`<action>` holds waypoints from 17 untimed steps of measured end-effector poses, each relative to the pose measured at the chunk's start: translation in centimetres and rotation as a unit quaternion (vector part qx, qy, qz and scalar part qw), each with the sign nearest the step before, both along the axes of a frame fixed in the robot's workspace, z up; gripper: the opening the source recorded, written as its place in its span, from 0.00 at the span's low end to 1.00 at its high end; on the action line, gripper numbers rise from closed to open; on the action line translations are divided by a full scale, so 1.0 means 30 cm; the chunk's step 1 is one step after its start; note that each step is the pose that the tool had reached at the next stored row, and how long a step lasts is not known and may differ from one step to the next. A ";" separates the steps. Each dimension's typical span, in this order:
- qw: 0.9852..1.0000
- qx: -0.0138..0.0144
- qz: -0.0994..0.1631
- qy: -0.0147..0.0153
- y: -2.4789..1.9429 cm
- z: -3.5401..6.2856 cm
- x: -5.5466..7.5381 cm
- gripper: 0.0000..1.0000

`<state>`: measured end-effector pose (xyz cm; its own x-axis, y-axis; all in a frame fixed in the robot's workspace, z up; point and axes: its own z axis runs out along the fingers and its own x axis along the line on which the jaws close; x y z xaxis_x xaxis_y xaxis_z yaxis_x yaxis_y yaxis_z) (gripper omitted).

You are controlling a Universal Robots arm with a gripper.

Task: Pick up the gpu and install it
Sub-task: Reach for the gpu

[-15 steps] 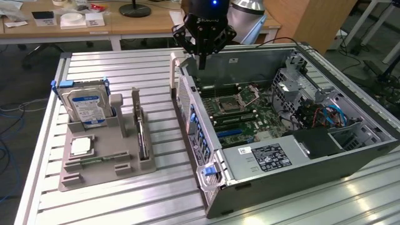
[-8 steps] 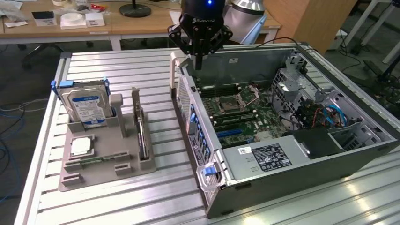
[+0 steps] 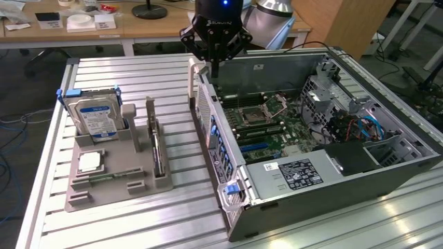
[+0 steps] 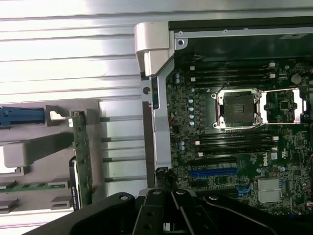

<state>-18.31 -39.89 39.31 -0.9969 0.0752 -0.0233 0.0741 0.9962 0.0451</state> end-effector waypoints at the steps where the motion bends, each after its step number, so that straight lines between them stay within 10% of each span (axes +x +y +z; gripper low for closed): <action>1: 1.000 0.000 0.000 0.000 0.000 0.000 -0.004 0.11; 17: 1.000 0.000 0.000 0.000 0.000 -0.001 -0.068 0.11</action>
